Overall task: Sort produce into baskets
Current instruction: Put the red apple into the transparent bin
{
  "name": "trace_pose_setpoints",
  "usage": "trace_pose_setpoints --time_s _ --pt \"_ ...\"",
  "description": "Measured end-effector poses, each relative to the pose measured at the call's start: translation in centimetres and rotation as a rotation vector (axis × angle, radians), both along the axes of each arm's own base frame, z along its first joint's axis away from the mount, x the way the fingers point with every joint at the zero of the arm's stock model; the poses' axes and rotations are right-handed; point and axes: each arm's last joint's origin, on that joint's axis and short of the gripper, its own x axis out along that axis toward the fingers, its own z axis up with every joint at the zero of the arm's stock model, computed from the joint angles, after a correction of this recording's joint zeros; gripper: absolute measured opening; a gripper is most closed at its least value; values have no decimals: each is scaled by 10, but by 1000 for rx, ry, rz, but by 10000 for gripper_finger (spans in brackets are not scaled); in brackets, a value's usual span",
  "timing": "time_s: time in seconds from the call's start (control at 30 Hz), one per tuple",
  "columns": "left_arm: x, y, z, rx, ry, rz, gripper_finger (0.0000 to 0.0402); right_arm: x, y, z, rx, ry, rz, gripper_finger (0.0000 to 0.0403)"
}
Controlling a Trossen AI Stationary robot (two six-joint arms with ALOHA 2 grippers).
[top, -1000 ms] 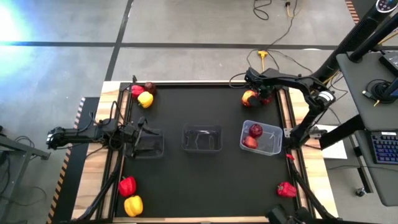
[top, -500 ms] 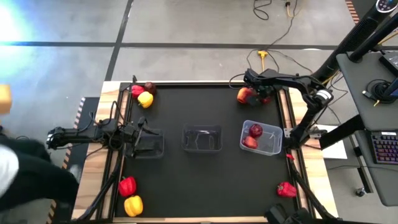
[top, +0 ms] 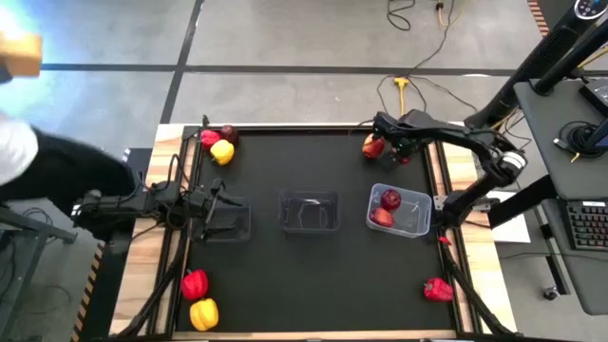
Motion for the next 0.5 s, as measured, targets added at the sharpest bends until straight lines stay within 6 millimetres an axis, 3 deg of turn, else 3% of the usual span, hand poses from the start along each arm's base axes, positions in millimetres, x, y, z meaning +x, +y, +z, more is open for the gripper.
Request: trace_pose_setpoints --time_s 0.23,0.5 --pt "0 0 0 0 0 0 327 -1 65 40 43 -121 -18 304" --pt "0 0 0 0 0 0 327 -13 122 64 306 -242 -109 304"
